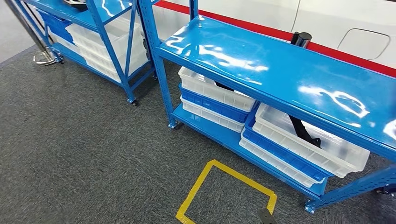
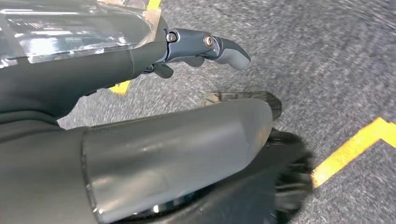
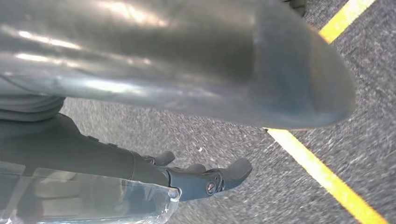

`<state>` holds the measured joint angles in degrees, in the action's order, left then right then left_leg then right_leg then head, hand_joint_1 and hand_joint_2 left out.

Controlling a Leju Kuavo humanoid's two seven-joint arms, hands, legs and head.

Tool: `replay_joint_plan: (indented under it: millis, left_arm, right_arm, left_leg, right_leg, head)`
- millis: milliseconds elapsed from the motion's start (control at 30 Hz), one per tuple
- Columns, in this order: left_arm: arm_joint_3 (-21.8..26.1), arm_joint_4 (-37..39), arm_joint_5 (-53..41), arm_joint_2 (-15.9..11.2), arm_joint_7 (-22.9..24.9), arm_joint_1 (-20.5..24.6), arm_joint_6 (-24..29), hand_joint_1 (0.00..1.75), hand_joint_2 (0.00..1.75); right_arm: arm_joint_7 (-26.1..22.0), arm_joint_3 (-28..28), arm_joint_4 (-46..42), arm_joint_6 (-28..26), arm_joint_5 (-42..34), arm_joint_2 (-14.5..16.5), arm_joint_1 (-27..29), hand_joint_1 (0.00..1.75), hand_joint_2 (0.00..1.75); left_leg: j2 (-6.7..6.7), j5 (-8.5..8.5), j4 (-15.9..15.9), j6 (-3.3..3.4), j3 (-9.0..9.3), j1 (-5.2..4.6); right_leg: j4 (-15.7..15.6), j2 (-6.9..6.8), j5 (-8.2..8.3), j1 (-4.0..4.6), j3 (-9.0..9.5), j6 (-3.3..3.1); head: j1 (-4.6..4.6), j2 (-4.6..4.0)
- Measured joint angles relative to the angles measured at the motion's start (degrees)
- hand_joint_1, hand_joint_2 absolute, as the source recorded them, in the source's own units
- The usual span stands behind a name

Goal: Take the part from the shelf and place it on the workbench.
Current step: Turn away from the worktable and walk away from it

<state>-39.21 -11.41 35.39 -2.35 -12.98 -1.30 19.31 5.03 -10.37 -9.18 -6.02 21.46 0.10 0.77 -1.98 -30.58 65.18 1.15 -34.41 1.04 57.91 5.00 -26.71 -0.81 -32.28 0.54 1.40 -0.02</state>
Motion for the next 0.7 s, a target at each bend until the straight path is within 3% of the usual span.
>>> replay_joint_plan:
  millis: [33,100,167,200,233,300,333,400,433,467,533,600,633,667,700]
  left_arm:
    - [0.0,0.0,0.0,-0.1,0.0,0.0,0.0,0.0,0.0]
    - [0.0,0.0,0.0,-0.2,0.0,0.0,0.1,0.0,0.0]
    - [0.0,-0.1,0.0,-0.2,0.0,0.1,0.3,0.0,0.0]
    - [0.0,-0.1,0.0,-0.2,0.1,0.2,0.4,0.0,0.0]
    - [0.0,-0.2,0.0,-0.2,0.1,0.2,0.5,0.0,0.0]
    - [0.0,-0.3,0.0,-0.2,0.1,0.2,0.7,0.0,0.0]
    - [0.0,-0.3,0.0,-0.2,0.1,0.1,0.7,0.0,0.0]
    - [0.0,-0.3,0.0,-0.1,0.1,0.0,0.7,0.0,0.0]
    - [0.0,-0.3,0.0,0.0,0.2,0.0,0.7,0.0,0.0]
    - [0.0,-0.3,0.0,0.1,0.2,0.0,0.7,0.0,0.0]
    - [0.0,-0.3,0.0,0.1,0.2,0.1,0.6,0.0,0.0]
    - [0.0,-0.3,0.0,0.1,0.3,0.1,0.5,0.0,0.0]
    - [0.0,-0.3,0.0,0.0,0.4,0.1,0.5,0.0,0.0]
    - [0.0,-0.4,0.1,0.0,0.5,0.1,0.5,0.0,0.0]
    - [0.0,-0.4,0.1,0.0,0.6,0.3,0.5,0.0,0.0]
  right_arm:
    - [0.0,0.0,0.0,0.0,0.0,0.0,0.0,0.0,0.0]
    - [0.0,0.0,0.0,0.0,0.0,0.1,0.0,0.0,0.0]
    - [0.0,0.0,0.0,0.1,-0.1,0.1,0.1,0.0,0.0]
    - [0.0,0.0,0.0,0.1,-0.1,0.1,0.2,0.0,0.0]
    - [0.0,0.0,0.0,0.1,-0.1,0.1,0.3,0.0,0.0]
    - [0.1,0.1,0.0,0.1,-0.2,0.0,0.1,0.0,0.0]
    - [0.1,0.1,0.0,0.1,-0.3,0.0,0.0,0.0,0.0]
    - [0.1,0.1,0.0,0.1,-0.3,-0.2,-0.1,0.0,0.0]
    - [0.1,0.1,0.0,0.1,-0.3,-0.2,0.0,0.0,0.0]
    - [0.1,0.1,0.0,0.1,-0.4,-0.3,0.1,0.0,0.0]
    - [0.1,0.1,0.0,0.1,-0.4,-0.4,0.0,0.0,0.0]
    - [0.1,0.1,0.0,0.1,-0.4,-0.3,-0.2,0.0,0.0]
    - [0.1,0.0,0.0,0.1,-0.5,-0.3,-0.2,0.0,0.0]
    - [0.1,0.0,0.1,0.1,-0.5,-0.4,-0.2,0.0,0.0]
    - [0.1,0.0,0.1,0.1,-0.5,-0.3,-0.1,0.0,0.0]
  left_leg:
    - [-1.17,1.5,-3.4,0.36,1.52,-0.04]
    - [-2.42,2.34,-6.7,0.67,2.91,-0.3]
    - [-1.23,2.55,-7.2,0.78,3.02,-0.56]
    - [-0.65,2.84,-7.6,0.97,3.2,-0.53]
    - [0.04,3.17,-8.2,1.24,3.44,-0.47]
    - [1.6,3.56,-9.0,1.59,3.81,-0.39]
    - [2.5,3.57,-9.1,1.68,3.84,-0.42]
    - [4.18,3.47,-9.1,1.6,3.81,-0.39]
    - [4.91,3.39,-9.0,1.49,3.85,-0.34]
    - [5.59,3.27,-9.0,1.31,3.95,-0.25]
    - [6.81,2.77,-8.8,0.64,4.3,-0.34]
    - [7.96,2.17,-8.5,-0.15,4.82,-0.69]
    - [8.55,1.97,-8.5,-0.46,5.09,-0.8]
    - [9.16,1.85,-8.6,-0.73,5.39,-0.7]
    - [8.9,1.54,-8.4,-1.09,5.58,-0.49]
  right_leg:
    - [0.0,0.68,0.01,0.19,0.01,0.04]
    - [0.1,1.75,0.1,0.2,-0.26,0.35]
    - [0.0,2.57,0.32,0.04,-0.79,1.01]
    - [0.1,2.04,0.28,0.0,-1.1,1.28]
    - [1.1,0.6,-0.32,0.07,-1.8,1.39]
    - [6.7,-2.93,-3.24,0.14,-4.76,1.27]
    - [10.8,-3.97,-5.07,0.11,-6.86,1.28]
    - [16.3,-4.39,-6.75,-0.19,-9.58,1.96]
    - [15.8,-4.61,-6.26,-0.39,-9.27,2.63]
    - [12.9,-5.06,-5.0,-0.62,-7.64,3.4]
    - [4.4,-7.71,-2.01,-0.91,-2.74,4.53]
    - [-0.1,-9.65,-0.4,-0.89,-0.06,4.02]
    - [-0.3,-9.68,-0.17,-0.78,0.05,3.4]
    - [-0.3,-8.81,-0.1,-0.77,0.0,2.77]
    - [-0.3,-8.12,-0.06,-0.9,-0.05,2.31]
  head:
    - [0.01,0.0]
    - [0.03,0.0]
    - [0.02,0.0]
    - [0.04,0.0]
    - [0.08,0.0]
    - [0.18,0.0]
    - [0.21,0.0]
    - [0.22,0.0]
    - [0.22,0.0]
    - [0.23,0.0]
    - [0.3,0.0]
    - [0.21,0.0]
    - [0.13,0.0]
    - [0.0,0.0]
    - [-0.08,0.0]
